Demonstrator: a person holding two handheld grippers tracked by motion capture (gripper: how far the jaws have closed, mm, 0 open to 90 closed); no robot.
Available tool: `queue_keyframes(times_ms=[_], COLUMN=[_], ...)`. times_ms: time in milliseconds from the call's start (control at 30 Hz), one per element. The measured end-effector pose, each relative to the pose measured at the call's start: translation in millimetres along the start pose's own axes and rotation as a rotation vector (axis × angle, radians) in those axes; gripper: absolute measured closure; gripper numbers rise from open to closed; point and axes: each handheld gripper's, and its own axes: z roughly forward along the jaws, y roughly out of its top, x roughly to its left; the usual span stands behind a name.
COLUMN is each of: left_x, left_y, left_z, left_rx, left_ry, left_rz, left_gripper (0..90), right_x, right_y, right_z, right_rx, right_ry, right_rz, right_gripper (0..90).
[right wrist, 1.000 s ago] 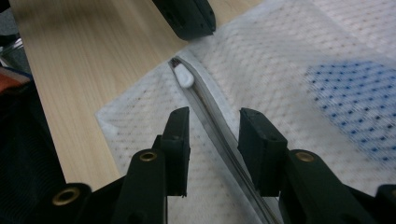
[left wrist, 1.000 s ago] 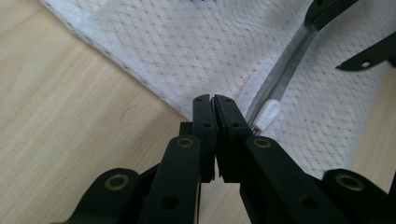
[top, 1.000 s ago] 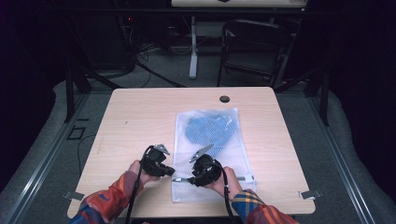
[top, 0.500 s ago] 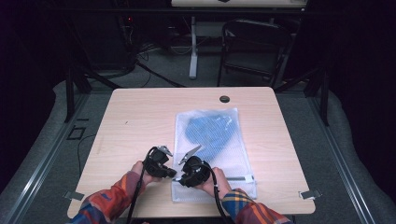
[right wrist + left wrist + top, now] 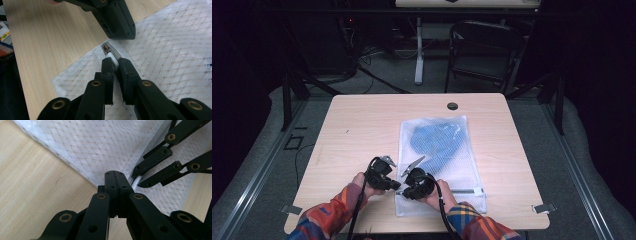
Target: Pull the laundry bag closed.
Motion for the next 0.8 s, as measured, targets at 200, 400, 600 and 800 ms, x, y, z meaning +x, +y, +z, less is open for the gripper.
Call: queue_keyframes(times_ms=[200, 400, 600, 800], left_x=[-0.6, -1.2, -1.0, -5.3], left_y=[-0.4, 0.0, -0.7, -1.8], left_z=[4.9, 4.5, -3.2, 0.4], left_rx=[0.002, 0.008, 0.016, 0.033], left_ry=[-0.003, 0.003, -0.015, 0.004], left_rz=[-0.007, -0.001, -0.013, 0.013], left_gripper=[90.0, 90.0, 89.9, 90.0], right_x=[2.2, 2.9, 3.6, 2.7], right_y=[0.2, 0.7, 0.6, 0.0], right_z=[1.5, 3.4, 3.4, 3.3], right_rx=[-0.011, -0.006, -0.005, -0.008], right_ry=[-0.001, 0.003, -0.006, -0.003], right_rz=[0.006, 0.003, 0.006, 0.012], right_gripper=[81.3, 84.1, 86.0, 86.3])
